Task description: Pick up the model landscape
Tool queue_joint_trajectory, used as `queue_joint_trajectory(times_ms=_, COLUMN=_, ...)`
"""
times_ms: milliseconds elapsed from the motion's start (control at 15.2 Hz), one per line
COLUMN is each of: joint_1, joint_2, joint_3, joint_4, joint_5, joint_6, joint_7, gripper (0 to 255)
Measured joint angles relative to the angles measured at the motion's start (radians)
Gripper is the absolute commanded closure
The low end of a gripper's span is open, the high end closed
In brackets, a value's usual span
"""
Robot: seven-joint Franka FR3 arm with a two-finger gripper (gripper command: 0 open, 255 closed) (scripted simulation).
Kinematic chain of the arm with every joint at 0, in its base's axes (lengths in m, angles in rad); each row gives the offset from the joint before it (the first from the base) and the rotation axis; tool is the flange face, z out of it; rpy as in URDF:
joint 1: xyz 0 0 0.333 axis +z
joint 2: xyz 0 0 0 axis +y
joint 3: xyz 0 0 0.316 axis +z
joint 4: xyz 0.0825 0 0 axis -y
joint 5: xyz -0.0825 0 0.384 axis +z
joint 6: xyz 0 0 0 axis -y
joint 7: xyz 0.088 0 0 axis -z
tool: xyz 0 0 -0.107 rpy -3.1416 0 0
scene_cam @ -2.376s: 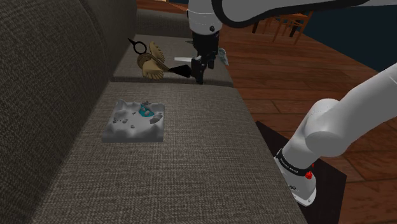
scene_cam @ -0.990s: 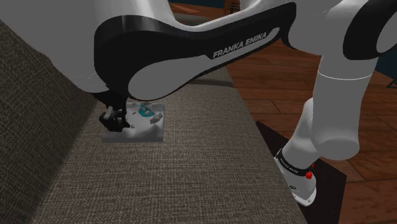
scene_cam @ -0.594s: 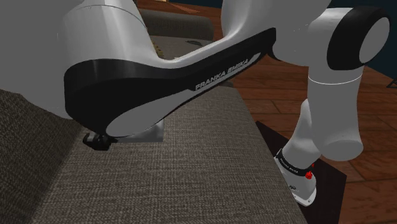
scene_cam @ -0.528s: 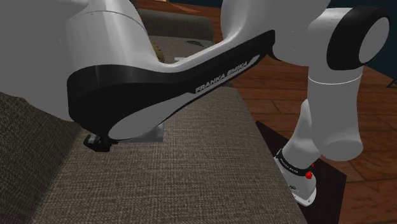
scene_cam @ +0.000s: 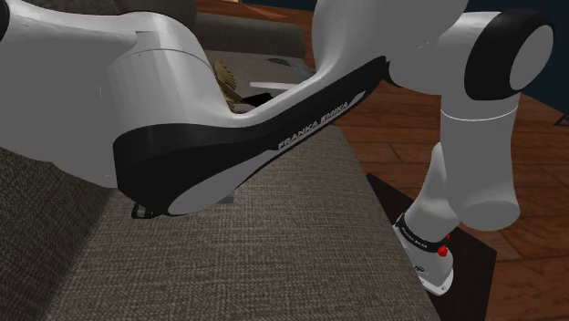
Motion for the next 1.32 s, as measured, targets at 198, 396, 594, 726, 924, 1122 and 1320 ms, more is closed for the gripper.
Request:
queue_joint_trajectory(times_ms=198, joint_1=0.0, joint_2=0.0, joint_3=0.0, joint_4=-0.001, joint_5=0.0, joint_6=0.001, joint_7=0.0, gripper=255)
queue_joint_trajectory(times_ms=396, joint_1=0.0, joint_2=-0.001, joint_3=0.0, joint_4=-0.001, joint_5=0.0, joint_6=0.001, joint_7=0.001, gripper=255)
queue_joint_trajectory(times_ms=594, joint_1=0.003, joint_2=-0.002, joint_3=0.001, joint_4=0.011, joint_5=0.002, joint_6=-0.011, joint_7=-0.005, gripper=255)
queue_joint_trajectory(times_ms=726, joint_1=0.005, joint_2=-0.003, joint_3=0.001, joint_4=0.033, joint_5=0.004, joint_6=-0.03, joint_7=-0.018, gripper=255)
queue_joint_trajectory(times_ms=924, joint_1=0.009, joint_2=-0.011, joint_3=0.004, joint_4=0.057, joint_5=0.008, joint_6=-0.058, joint_7=-0.032, gripper=255)
queue_joint_trajectory(times_ms=1122, joint_1=0.024, joint_2=-0.006, joint_3=0.004, joint_4=0.107, joint_5=0.007, joint_6=-0.098, joint_7=-0.049, gripper=255)
queue_joint_trajectory(times_ms=1320, joint_1=0.033, joint_2=-0.006, joint_3=0.003, joint_4=0.148, joint_5=0.006, joint_6=-0.133, joint_7=-0.067, gripper=255)
